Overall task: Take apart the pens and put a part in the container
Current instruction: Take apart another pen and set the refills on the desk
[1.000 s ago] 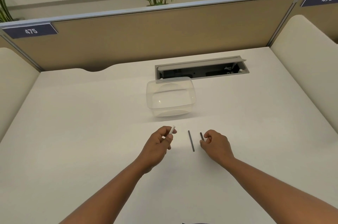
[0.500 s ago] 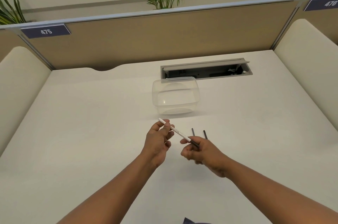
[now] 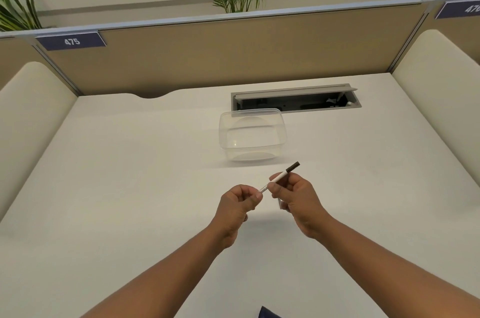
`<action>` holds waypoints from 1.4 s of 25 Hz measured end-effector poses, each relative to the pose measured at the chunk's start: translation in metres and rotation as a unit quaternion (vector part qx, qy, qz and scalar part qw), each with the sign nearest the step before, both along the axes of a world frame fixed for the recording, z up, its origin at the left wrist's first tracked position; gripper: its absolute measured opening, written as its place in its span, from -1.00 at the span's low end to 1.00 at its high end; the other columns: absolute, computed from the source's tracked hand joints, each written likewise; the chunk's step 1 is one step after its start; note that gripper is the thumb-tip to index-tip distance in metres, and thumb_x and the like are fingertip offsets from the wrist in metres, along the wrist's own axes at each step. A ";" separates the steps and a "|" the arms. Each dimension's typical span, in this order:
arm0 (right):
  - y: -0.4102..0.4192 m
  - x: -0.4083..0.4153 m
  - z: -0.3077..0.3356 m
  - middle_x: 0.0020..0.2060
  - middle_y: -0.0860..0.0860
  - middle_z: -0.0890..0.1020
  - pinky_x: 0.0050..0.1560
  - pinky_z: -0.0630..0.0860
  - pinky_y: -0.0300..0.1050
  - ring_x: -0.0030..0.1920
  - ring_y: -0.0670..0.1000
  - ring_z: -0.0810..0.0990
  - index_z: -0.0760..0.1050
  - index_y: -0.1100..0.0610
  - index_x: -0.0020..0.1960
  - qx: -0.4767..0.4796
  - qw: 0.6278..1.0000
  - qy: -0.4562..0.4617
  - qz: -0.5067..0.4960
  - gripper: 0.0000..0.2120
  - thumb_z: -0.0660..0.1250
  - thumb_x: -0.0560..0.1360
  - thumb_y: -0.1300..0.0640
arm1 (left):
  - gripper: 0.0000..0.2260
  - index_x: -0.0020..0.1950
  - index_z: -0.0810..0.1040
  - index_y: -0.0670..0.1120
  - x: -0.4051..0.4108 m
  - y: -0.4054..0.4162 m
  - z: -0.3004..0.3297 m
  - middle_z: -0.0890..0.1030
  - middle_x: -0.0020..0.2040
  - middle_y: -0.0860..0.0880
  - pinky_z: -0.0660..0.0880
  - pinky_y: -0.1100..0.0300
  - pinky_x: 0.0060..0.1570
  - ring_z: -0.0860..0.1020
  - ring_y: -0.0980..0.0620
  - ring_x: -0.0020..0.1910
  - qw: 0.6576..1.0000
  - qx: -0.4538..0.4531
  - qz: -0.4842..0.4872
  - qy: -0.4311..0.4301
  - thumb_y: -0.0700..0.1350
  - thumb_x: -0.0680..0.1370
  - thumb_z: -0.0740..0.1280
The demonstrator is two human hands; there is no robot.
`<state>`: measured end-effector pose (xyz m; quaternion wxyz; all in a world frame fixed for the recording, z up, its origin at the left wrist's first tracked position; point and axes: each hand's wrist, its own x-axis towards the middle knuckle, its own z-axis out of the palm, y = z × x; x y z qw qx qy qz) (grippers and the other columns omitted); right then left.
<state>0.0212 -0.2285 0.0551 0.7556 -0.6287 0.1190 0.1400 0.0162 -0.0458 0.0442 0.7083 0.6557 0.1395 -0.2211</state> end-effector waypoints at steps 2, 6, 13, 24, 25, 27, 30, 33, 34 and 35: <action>0.001 0.002 -0.001 -0.25 -0.07 0.66 -0.30 0.47 -0.30 -0.24 -0.13 0.58 0.64 0.01 -0.05 -0.037 0.999 -0.039 0.004 -0.90 0.50 0.45 0.12 | -0.91 -0.13 0.64 0.03 0.002 0.004 -0.004 0.60 -0.22 0.11 0.40 0.29 -0.26 0.48 0.15 -0.26 0.997 0.046 -0.040 -0.043 -0.02 0.48 0.52; -0.006 0.006 -0.009 -0.24 -0.03 0.66 -0.35 0.47 -0.32 -0.26 -0.12 0.56 0.63 0.03 -0.07 -0.089 0.995 -0.044 0.002 -0.93 0.49 0.47 0.14 | -0.87 -0.01 0.62 0.13 0.010 0.023 -0.018 0.63 0.00 0.16 0.46 0.32 -0.14 0.54 0.16 -0.13 0.963 0.205 -0.122 -0.122 -0.02 0.49 0.50; -0.009 0.010 -0.028 -0.33 -0.14 0.62 -0.30 0.48 -0.31 -0.28 -0.10 0.55 0.61 -0.07 -0.09 -0.197 0.978 -0.066 0.010 -0.94 0.44 0.49 0.09 | -0.68 0.33 0.59 0.04 0.029 0.057 -0.061 0.55 0.36 0.03 0.41 -0.03 0.24 0.46 -0.08 0.36 0.786 0.509 -0.168 -0.308 -0.01 0.57 0.40; 0.005 0.031 -0.027 -0.20 -0.27 0.64 -0.22 0.45 -0.40 -0.18 -0.19 0.64 0.50 -0.10 -0.13 -0.340 0.912 -0.224 0.046 -0.90 0.42 0.49 0.02 | -0.22 0.62 0.04 0.20 0.060 0.065 -0.064 -0.04 0.66 0.06 0.09 -0.29 0.49 -0.10 -0.18 0.62 0.718 0.577 -0.373 -0.112 0.34 0.49 0.30; 0.007 0.032 -0.027 -0.20 -0.28 0.64 -0.25 0.45 -0.39 -0.21 -0.20 0.63 0.48 -0.11 -0.12 -0.348 0.907 -0.234 0.046 -0.90 0.40 0.49 -0.01 | -0.13 0.62 0.03 0.20 0.064 0.066 -0.060 -0.05 0.66 0.06 0.09 -0.30 0.49 -0.12 -0.18 0.62 0.723 0.566 -0.385 -0.094 0.33 0.43 0.40; 0.010 0.033 -0.032 -0.28 -0.25 0.63 -0.29 0.47 -0.30 -0.29 -0.21 0.60 0.46 -0.10 -0.10 -0.376 0.891 -0.248 0.057 -0.91 0.38 0.50 -0.02 | -0.04 0.62 0.05 0.18 0.067 0.064 -0.055 -0.04 0.66 0.05 0.11 -0.32 0.47 -0.13 -0.18 0.62 0.729 0.557 -0.390 -0.080 0.25 0.36 0.52; 0.012 0.032 -0.045 -0.42 -0.16 0.59 -0.27 0.45 -0.14 -0.35 -0.13 0.54 0.47 0.03 -0.11 -0.412 0.877 -0.231 0.081 -0.90 0.38 0.53 0.08 | -0.02 0.62 0.09 0.16 0.067 0.059 -0.054 -0.01 0.65 0.04 0.09 -0.35 0.47 -0.13 -0.19 0.62 0.737 0.553 -0.381 -0.078 0.17 0.33 0.57; 0.008 0.034 -0.051 -0.43 -0.09 0.60 -0.31 0.41 -0.20 -0.37 -0.05 0.53 0.44 0.01 -0.12 -0.415 0.874 -0.240 0.079 -0.89 0.36 0.54 0.08 | -0.02 0.62 0.11 0.16 0.068 0.058 -0.056 -0.01 0.65 0.05 0.07 -0.37 0.47 -0.14 -0.19 0.62 0.744 0.549 -0.372 -0.075 0.15 0.33 0.59; 0.008 0.035 -0.051 -0.45 -0.12 0.59 -0.33 0.39 -0.24 -0.39 -0.06 0.51 0.43 -0.01 -0.14 -0.413 0.873 -0.243 0.085 -0.88 0.35 0.54 0.08 | -0.02 0.62 0.11 0.15 0.068 0.059 -0.056 -0.01 0.65 0.05 0.06 -0.37 0.47 -0.14 -0.19 0.62 0.747 0.547 -0.370 -0.073 0.14 0.33 0.59; 0.008 0.035 -0.051 -0.48 -0.14 0.56 -0.35 0.35 -0.27 -0.41 -0.07 0.48 0.41 -0.02 -0.15 -0.409 0.876 -0.237 0.092 -0.87 0.34 0.54 0.08 | -0.02 0.62 0.11 0.15 0.068 0.059 -0.056 -0.01 0.65 0.05 0.06 -0.37 0.47 -0.14 -0.19 0.62 0.750 0.544 -0.369 -0.071 0.13 0.33 0.60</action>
